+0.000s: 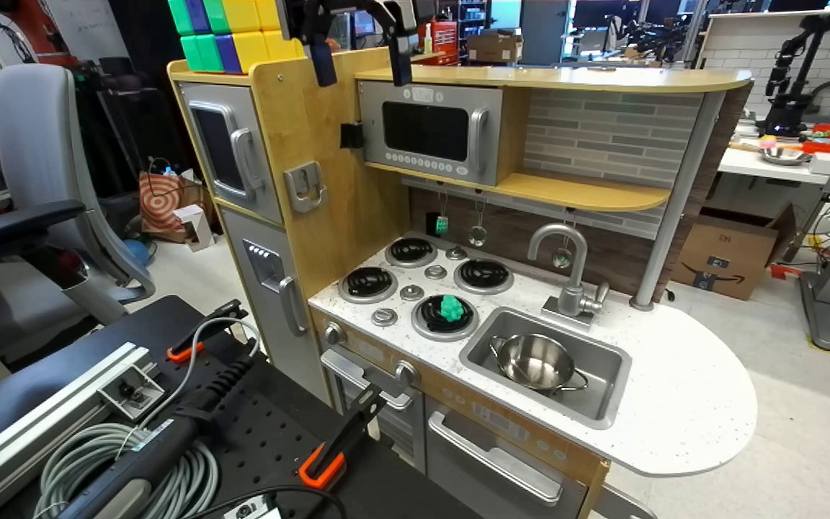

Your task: Move the green object from the stove to the silver pot in the sink

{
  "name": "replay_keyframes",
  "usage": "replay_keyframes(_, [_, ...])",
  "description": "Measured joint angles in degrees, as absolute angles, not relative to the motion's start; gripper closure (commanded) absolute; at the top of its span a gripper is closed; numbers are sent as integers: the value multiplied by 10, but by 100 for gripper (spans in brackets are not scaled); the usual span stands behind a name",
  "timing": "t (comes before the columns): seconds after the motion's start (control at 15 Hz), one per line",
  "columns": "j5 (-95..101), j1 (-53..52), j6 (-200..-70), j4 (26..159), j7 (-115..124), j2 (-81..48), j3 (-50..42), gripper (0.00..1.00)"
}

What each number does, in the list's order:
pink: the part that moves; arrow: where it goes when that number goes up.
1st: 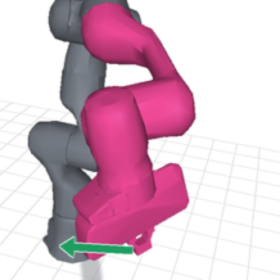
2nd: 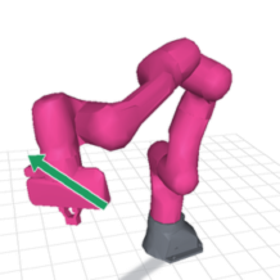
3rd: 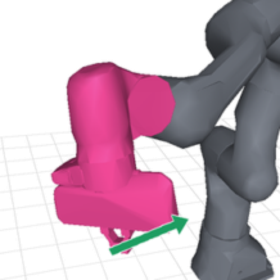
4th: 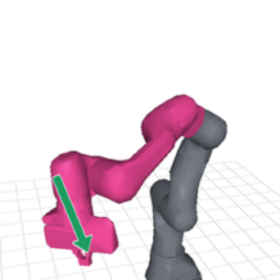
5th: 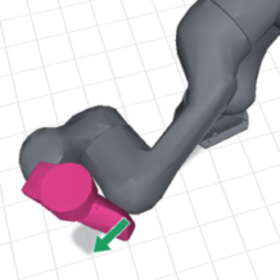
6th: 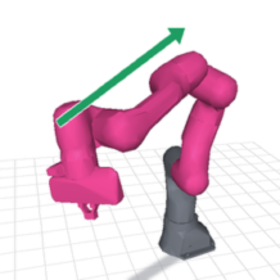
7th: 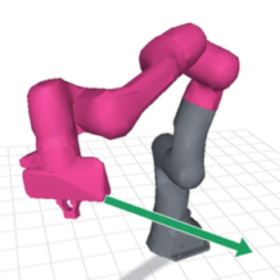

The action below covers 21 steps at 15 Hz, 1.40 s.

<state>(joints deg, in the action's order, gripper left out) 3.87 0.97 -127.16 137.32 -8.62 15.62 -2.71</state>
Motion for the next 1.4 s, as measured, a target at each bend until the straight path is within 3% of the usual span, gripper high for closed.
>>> replay_keyframes(0.8, [23, 6, -1287, 1359, -477, 130, -81, 0])
replay_keyframes(1.13, [20, 5, -1293, 1349, -487, 112, -80, 0])
replay_keyframes(1.4, [3, 4, -1406, 1364, -465, 91, -68, 0])
